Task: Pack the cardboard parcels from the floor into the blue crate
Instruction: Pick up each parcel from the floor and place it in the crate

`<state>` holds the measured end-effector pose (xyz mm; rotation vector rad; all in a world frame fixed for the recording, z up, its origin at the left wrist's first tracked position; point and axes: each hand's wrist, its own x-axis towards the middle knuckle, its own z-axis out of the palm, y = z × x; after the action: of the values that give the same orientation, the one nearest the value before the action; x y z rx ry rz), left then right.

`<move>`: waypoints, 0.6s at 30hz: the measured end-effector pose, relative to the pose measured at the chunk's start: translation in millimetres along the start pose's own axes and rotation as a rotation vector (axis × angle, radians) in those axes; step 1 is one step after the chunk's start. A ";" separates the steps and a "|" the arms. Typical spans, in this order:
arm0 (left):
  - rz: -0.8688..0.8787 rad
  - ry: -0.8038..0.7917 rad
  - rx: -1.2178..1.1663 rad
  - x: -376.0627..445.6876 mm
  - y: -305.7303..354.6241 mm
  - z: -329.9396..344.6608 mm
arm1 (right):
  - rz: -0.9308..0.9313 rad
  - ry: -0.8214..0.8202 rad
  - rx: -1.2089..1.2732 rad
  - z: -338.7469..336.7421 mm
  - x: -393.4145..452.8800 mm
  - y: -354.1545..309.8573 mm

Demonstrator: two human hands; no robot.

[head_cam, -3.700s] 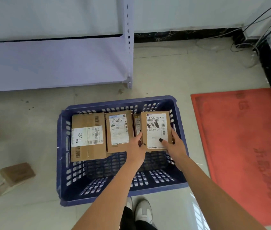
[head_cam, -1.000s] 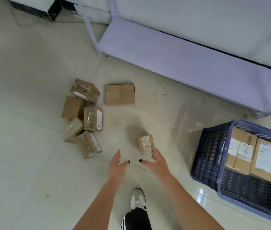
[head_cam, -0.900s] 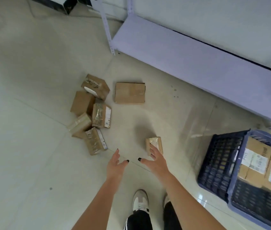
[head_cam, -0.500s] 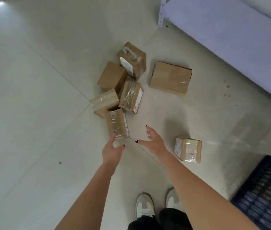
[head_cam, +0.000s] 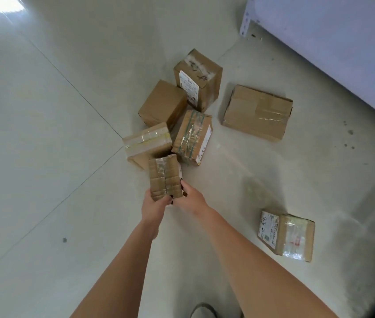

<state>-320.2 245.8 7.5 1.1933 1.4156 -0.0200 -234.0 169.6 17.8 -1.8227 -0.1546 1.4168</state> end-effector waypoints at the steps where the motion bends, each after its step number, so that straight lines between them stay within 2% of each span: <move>1: -0.002 0.005 -0.009 -6.7 2.8 0.2 | 0.001 -0.003 -0.003 -1.0 -7.5 -3.5; 6: -0.011 0.001 0.031 -68.6 23.2 -1.9 | 0.003 0.023 -0.001 -10.2 -73.8 -24.4; 11: 0.063 0.002 0.096 -144.7 57.4 3.1 | -0.054 0.073 -0.024 -30.1 -152.7 -47.1; 15: 0.094 -0.039 0.123 -190.3 86.5 18.5 | -0.093 0.167 0.034 -53.9 -201.8 -57.5; 18: 0.080 -0.136 0.120 -209.6 101.9 33.0 | -0.097 0.308 0.167 -78.6 -223.2 -56.0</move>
<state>-284.2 143.2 216.2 1.3217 1.2609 -0.1290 -227.5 46.6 227.3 -1.8420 0.0317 1.0346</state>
